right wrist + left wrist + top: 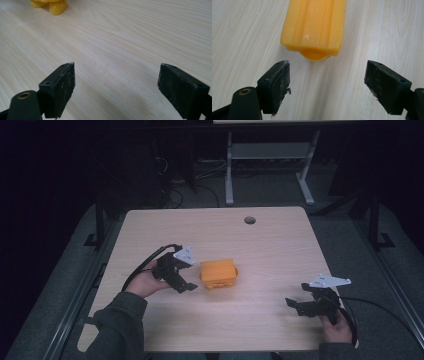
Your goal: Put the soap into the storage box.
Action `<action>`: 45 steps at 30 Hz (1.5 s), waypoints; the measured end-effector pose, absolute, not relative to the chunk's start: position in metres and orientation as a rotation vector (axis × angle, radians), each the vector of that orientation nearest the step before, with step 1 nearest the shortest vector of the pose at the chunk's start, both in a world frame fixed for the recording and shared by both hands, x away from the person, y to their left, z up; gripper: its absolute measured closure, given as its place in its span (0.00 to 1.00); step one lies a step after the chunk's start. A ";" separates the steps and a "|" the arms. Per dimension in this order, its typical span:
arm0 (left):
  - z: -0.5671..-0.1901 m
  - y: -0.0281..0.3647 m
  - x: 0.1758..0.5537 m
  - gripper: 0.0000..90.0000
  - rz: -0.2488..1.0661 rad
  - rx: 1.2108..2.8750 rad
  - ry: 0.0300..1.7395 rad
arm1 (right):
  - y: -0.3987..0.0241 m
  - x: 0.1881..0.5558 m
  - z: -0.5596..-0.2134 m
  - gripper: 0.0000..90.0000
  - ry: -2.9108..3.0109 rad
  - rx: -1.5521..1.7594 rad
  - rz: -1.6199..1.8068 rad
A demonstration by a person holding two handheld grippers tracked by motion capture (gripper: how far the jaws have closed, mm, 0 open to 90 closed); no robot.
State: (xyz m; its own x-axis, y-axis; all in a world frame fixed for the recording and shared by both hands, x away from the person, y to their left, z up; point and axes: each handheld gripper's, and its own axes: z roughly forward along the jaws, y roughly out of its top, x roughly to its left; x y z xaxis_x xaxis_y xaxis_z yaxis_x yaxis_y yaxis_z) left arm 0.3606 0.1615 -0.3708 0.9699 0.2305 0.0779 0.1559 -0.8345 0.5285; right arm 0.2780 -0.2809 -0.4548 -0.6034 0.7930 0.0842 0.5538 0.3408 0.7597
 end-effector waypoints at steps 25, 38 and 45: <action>-0.380 0.194 0.337 0.21 0.200 2.524 0.330 | -0.285 0.279 -0.457 0.16 2.295 1.239 1.115; -0.387 0.216 0.324 0.20 0.212 2.505 0.371 | -0.285 0.278 -0.456 0.16 2.292 1.240 1.111; -0.393 0.227 0.318 0.20 0.211 2.495 0.391 | -0.285 0.278 -0.457 0.15 2.291 1.246 1.114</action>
